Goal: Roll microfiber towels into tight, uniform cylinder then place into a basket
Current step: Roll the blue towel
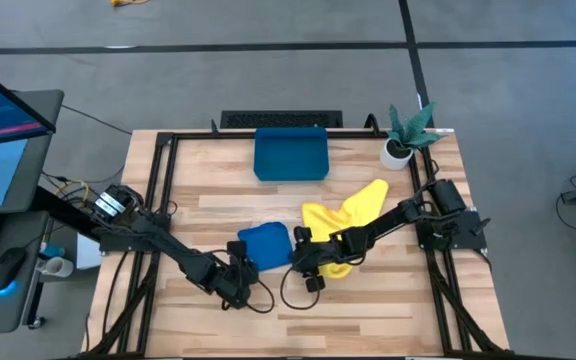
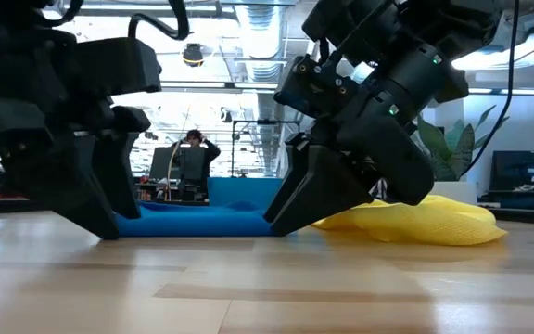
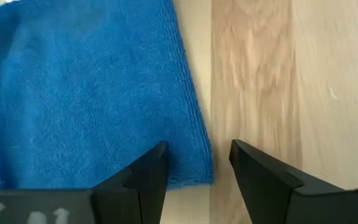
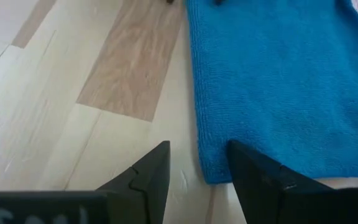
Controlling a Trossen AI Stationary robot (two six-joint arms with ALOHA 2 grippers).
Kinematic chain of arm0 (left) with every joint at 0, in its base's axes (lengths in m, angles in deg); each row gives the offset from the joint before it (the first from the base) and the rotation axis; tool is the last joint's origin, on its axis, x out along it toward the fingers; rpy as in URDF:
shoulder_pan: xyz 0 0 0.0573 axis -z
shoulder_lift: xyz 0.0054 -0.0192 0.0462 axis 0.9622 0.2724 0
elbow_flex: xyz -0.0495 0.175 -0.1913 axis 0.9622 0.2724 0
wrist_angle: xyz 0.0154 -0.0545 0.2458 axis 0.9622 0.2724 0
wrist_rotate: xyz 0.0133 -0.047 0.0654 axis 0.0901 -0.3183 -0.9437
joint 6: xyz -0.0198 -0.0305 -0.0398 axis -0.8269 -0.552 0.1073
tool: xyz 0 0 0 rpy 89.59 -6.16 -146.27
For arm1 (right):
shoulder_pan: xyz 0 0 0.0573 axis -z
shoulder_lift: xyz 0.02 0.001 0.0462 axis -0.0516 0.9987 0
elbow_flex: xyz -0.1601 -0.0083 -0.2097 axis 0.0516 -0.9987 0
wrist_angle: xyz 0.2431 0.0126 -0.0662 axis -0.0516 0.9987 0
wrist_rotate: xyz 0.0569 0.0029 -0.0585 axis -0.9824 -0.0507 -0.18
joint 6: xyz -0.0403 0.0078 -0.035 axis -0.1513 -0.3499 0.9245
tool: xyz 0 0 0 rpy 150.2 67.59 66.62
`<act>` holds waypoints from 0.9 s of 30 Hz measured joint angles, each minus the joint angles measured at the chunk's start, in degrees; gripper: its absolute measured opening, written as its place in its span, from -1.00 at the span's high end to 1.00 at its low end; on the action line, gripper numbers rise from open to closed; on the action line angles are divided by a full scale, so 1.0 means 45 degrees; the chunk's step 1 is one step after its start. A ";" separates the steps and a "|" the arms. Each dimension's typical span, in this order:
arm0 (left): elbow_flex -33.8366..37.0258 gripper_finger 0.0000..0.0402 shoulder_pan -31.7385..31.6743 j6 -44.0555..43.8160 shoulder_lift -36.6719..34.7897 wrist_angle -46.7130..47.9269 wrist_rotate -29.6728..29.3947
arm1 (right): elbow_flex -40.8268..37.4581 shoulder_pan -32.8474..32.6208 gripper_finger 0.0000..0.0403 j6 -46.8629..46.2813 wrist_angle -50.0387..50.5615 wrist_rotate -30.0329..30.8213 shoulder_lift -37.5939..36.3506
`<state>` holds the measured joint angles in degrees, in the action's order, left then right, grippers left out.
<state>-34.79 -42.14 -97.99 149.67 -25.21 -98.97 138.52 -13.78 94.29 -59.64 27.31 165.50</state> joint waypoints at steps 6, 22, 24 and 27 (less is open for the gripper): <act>-0.0006 0.15 -0.0092 -0.0577 0.0314 0.0125 -0.0308 | 0.0000 0.0001 0.15 0.0009 0.0220 -0.0103 -0.0010; 0.0052 0.86 -0.0281 0.0107 0.0398 0.0685 -0.0556 | 0.0004 0.0408 0.73 -0.0726 0.0396 -0.0539 -0.0019; 0.0052 0.93 -0.0292 0.0112 0.0393 0.0685 -0.0373 | 0.0010 0.0481 0.82 -0.0989 0.0439 -0.0665 -0.0029; 0.0052 0.98 -0.0287 -0.0207 0.0387 0.0690 -0.0241 | 0.0024 0.0500 0.95 -0.1083 0.0590 -0.0840 -0.0053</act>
<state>-34.55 -43.43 -98.92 151.41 -22.10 -100.05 138.63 -11.52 89.41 -56.99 23.53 165.26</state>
